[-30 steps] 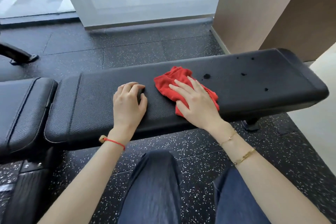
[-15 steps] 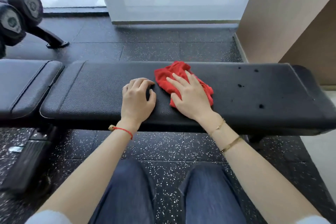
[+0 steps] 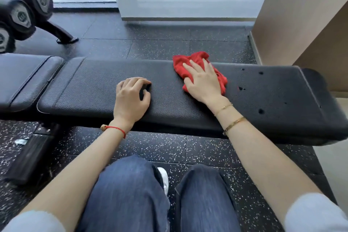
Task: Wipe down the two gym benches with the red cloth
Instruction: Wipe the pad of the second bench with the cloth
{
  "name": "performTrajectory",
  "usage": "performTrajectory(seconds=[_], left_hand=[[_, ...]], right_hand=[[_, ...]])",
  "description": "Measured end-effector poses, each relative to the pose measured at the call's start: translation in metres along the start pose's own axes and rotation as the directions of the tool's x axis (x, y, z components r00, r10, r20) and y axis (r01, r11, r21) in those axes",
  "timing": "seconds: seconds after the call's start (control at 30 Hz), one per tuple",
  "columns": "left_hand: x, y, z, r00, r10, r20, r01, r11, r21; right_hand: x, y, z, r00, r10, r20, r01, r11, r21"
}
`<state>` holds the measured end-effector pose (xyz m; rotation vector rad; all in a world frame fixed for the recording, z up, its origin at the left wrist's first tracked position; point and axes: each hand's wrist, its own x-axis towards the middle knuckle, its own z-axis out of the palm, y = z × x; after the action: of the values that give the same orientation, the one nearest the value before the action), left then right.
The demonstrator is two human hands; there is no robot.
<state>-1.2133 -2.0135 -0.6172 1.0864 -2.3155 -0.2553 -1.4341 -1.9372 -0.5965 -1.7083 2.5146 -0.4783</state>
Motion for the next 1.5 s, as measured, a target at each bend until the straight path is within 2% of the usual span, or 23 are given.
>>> performTrajectory(seconds=[0.13,0.23,0.3,0.4,0.5,0.57,0.63,0.73,0.87,0.97,1.07,1.13,1.2,1.27,1.4,1.5], left_hand=[[-0.001,-0.004,0.0,1.0,0.015,-0.011,-0.015,1.0,-0.021],[-0.003,-0.004,-0.001,0.999,0.04,-0.027,-0.041,0.999,-0.034],[-0.003,-0.003,-0.001,0.998,0.055,-0.03,-0.055,0.998,-0.011],[-0.002,-0.002,0.0,0.999,0.04,0.018,-0.041,0.998,0.039],[-0.001,0.0,-0.001,0.998,-0.001,0.06,0.002,1.0,-0.014],[-0.005,0.003,0.0,0.997,-0.006,0.079,0.009,0.999,-0.031],[-0.01,0.004,0.002,0.997,-0.005,0.079,0.005,1.0,-0.002],[-0.014,0.006,0.005,0.999,-0.025,0.028,0.023,0.998,0.052],[-0.016,0.006,0.008,0.999,-0.044,-0.03,0.047,0.994,0.098],[-0.017,0.006,0.008,0.998,-0.046,-0.029,0.049,0.994,0.1],[-0.017,0.007,0.008,0.998,-0.045,-0.039,0.049,0.992,0.112],[-0.017,0.008,0.009,0.998,-0.051,-0.048,0.056,0.993,0.108],[-0.017,0.008,0.009,0.997,-0.06,-0.05,0.065,0.992,0.106],[-0.017,0.008,0.009,0.997,-0.061,-0.049,0.067,0.991,0.112],[-0.017,0.008,0.009,0.997,-0.053,-0.049,0.059,0.991,0.12],[-0.017,0.007,0.009,0.997,-0.051,-0.055,0.057,0.991,0.119]], right_hand=[[-0.025,-0.024,0.005,0.985,-0.172,0.0,0.172,0.985,0.014],[-0.056,-0.015,0.001,0.967,-0.255,0.024,0.254,0.966,0.045],[-0.065,0.0,-0.004,0.971,-0.238,0.013,0.237,0.97,0.055],[-0.047,0.024,-0.01,0.992,-0.126,-0.016,0.127,0.992,0.023],[-0.01,0.027,-0.01,1.0,0.001,-0.01,-0.001,1.0,-0.002],[0.008,0.013,-0.006,1.0,0.017,0.007,-0.017,1.0,-0.011],[0.012,-0.007,0.001,1.0,-0.018,0.021,0.018,1.0,-0.003],[-0.008,-0.028,0.006,0.988,-0.147,0.038,0.147,0.989,0.028],[-0.053,-0.021,-0.001,0.96,-0.275,0.051,0.273,0.961,0.045],[-0.057,0.002,-0.009,0.967,-0.249,0.051,0.247,0.968,0.05],[-0.028,0.019,-0.011,0.991,-0.129,0.021,0.129,0.992,0.014],[-0.001,0.017,-0.009,0.999,-0.031,0.006,0.031,0.999,0.005],[0.017,0.001,-0.004,1.0,0.006,0.015,-0.006,1.0,-0.003],[0.015,-0.02,0.002,0.998,-0.048,0.031,0.048,0.999,0.004],[-0.033,-0.032,0.003,0.962,-0.267,0.05,0.265,0.963,0.041],[-0.047,-0.009,-0.004,0.964,-0.264,0.043,0.261,0.963,0.069]])
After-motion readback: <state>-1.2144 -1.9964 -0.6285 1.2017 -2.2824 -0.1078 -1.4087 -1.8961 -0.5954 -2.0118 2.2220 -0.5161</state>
